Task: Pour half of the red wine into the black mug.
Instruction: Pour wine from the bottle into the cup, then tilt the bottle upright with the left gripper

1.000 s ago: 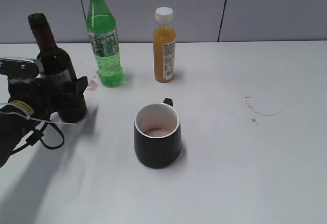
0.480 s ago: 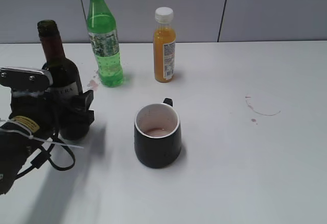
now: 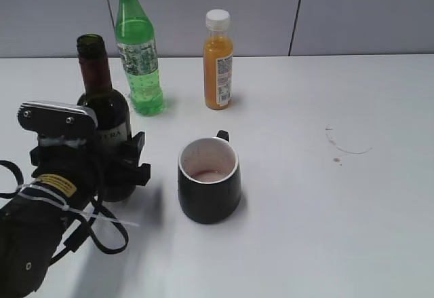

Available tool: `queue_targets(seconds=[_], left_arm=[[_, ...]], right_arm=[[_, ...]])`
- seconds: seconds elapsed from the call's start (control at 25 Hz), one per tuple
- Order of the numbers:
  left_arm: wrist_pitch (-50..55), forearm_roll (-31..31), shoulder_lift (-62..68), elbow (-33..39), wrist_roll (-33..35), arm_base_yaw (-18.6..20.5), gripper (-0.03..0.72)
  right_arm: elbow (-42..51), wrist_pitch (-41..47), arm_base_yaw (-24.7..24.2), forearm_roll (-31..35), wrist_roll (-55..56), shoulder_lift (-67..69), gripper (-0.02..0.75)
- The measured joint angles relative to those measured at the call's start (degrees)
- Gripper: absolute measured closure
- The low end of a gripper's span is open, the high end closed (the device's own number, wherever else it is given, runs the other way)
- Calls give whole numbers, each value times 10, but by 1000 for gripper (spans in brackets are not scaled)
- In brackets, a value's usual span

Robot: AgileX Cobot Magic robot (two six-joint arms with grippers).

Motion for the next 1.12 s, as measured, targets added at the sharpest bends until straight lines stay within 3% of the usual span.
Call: queue_targets(seconds=[0.32,0.6,0.84,1.12], left_arm=[[-1,-84,-14,11,57,-61,156],[-1,-138,-15,12,144,-63,156],[-1,-133,-18,12,191,-63,156],[-1,-133,-18,-3,297,-63,156]], right_arm=[[0,0,0,0,0,0,155],[0,0,0,0,0,0,155],[0,0,0,0,0,0,155],[0,0,0,0,0,0,155]])
